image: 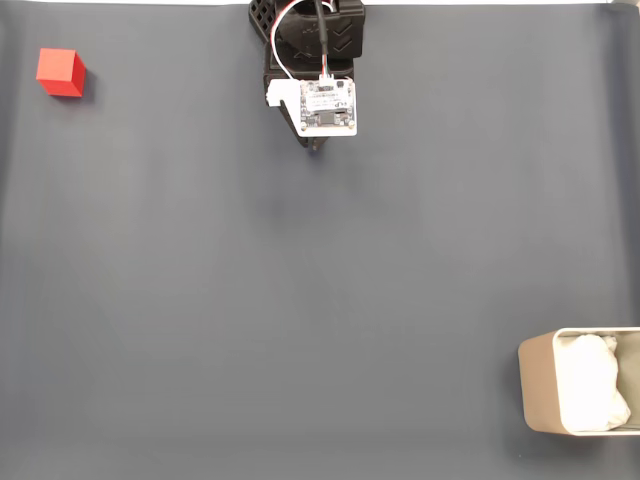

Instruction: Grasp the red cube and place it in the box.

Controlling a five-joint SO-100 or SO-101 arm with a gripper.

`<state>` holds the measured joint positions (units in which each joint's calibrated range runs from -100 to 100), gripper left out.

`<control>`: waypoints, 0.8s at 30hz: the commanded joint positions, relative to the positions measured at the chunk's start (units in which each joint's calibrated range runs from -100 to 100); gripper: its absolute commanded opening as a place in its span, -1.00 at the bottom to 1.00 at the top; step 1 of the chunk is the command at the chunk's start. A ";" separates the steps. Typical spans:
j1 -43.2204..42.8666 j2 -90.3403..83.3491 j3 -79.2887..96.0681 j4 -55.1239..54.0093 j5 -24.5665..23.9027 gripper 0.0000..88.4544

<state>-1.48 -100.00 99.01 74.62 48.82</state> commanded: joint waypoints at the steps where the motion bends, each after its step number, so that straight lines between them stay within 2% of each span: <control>1: 2.12 0.00 0.90 0.79 -2.20 -1.00; 24: 2.12 0.00 0.90 0.87 -1.76 -1.00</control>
<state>0.22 -100.00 99.28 74.62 47.30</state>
